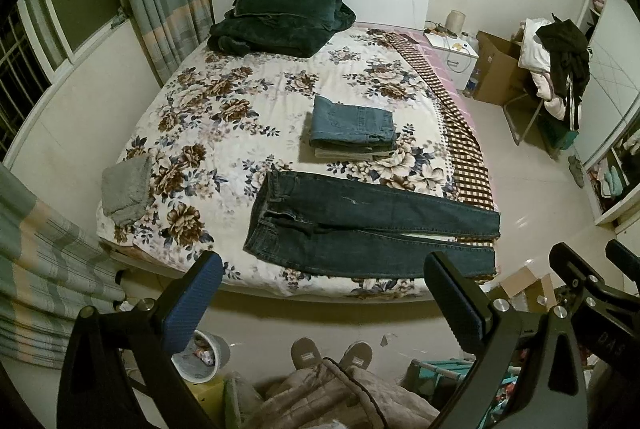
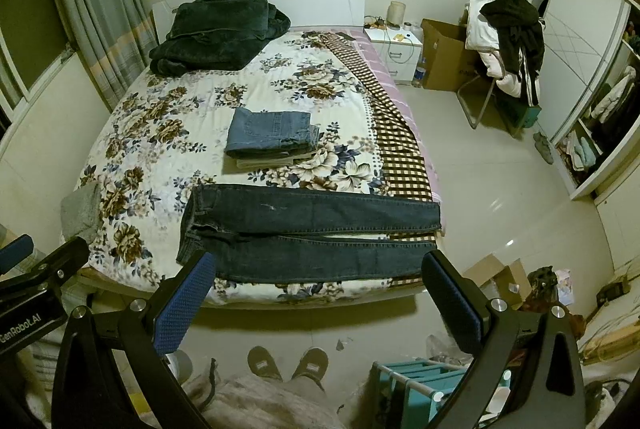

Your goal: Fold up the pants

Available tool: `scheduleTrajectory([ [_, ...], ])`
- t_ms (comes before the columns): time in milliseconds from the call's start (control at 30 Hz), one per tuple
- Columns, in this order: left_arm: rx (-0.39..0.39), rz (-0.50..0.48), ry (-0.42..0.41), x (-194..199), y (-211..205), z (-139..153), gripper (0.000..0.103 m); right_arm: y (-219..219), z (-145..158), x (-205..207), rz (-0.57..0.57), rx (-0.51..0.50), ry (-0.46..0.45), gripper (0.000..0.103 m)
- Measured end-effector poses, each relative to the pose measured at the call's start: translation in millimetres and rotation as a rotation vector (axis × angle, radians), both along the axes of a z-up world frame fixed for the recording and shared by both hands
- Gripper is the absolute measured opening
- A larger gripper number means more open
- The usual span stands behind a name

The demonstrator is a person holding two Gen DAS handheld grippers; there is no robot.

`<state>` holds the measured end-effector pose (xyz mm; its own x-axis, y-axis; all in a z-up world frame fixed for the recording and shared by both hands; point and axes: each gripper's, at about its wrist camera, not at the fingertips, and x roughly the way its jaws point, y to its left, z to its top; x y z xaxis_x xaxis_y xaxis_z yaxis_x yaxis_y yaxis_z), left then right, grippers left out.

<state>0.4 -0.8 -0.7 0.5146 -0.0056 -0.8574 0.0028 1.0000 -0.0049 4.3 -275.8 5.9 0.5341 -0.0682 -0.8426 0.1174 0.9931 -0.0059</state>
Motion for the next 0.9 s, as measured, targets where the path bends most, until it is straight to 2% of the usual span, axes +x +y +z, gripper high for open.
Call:
scheduleTrajectory([
  [900,-0.005,0.001,0.000,3.3,-13.7,9.0,0.103,-1.1,3.6,-0.1,-0.002,-0.002,-0.004,0.103],
])
